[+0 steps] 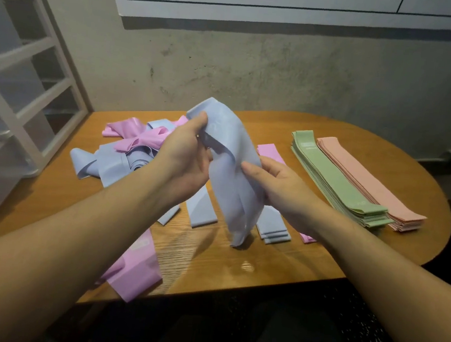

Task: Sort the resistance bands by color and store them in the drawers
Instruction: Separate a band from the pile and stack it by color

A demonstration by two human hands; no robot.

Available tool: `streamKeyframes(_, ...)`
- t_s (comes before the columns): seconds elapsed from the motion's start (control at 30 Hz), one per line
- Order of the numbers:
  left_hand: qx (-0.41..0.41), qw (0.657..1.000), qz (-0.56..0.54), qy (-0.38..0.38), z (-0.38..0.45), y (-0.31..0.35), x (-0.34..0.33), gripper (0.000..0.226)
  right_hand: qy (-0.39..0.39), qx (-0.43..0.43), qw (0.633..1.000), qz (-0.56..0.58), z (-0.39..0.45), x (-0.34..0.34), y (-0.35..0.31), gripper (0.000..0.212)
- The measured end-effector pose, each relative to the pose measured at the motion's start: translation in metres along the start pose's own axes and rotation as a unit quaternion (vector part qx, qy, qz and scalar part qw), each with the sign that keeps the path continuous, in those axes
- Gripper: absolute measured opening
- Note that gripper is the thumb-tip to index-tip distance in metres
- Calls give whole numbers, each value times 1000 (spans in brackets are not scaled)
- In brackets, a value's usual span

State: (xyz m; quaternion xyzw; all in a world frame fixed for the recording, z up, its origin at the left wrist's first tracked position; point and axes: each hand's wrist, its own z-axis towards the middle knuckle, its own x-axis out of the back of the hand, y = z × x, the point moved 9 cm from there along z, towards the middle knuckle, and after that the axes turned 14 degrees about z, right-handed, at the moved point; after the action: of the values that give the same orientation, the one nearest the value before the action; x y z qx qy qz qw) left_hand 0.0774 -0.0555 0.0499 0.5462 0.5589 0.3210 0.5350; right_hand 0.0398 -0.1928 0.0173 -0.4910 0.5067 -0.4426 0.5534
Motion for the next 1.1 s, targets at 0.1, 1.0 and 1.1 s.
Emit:
streamKeyframes(0.1,16,999,-26,30,8,0,7,44,-3,9,1000,7,0,3,1,23)
streamKeyframes(1.0,40,988,17,149,69,3,0,20,67,-2,992,-106,2,44,6,20)
streamKeyframes(1.1,42,983,48,174,85,-1,-7,25,74,-28,988,-130,1,55,15,21)
